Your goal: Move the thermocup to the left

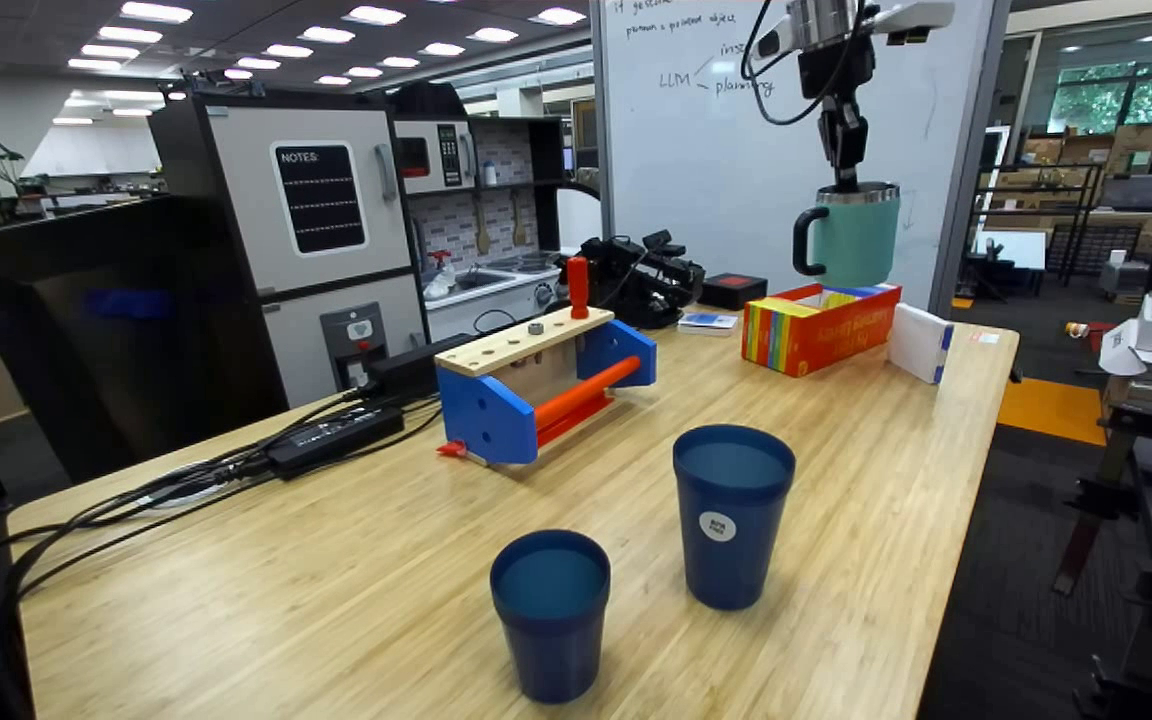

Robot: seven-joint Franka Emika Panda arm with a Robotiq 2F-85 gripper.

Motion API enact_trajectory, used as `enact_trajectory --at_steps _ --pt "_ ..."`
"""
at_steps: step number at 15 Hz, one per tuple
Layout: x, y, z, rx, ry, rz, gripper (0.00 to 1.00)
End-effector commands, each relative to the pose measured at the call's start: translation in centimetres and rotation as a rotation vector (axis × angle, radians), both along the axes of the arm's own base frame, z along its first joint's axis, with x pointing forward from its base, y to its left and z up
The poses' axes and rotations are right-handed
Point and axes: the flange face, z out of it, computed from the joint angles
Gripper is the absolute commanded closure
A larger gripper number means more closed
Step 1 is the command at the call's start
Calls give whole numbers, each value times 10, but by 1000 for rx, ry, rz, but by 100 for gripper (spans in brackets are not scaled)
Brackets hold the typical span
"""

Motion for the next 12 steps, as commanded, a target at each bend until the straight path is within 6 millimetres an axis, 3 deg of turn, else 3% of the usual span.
enact_trajectory --at_steps 1,4,6,11,12 --pt "11 21 4 -17 -15 118 98" --pt "22 51 4 -31 -21 219 98" --pt "22 58 3 -26 -22 261 98" --pt "3 21 8 12 -28 277 98" --pt "10 23 2 -3 -1 236 94"
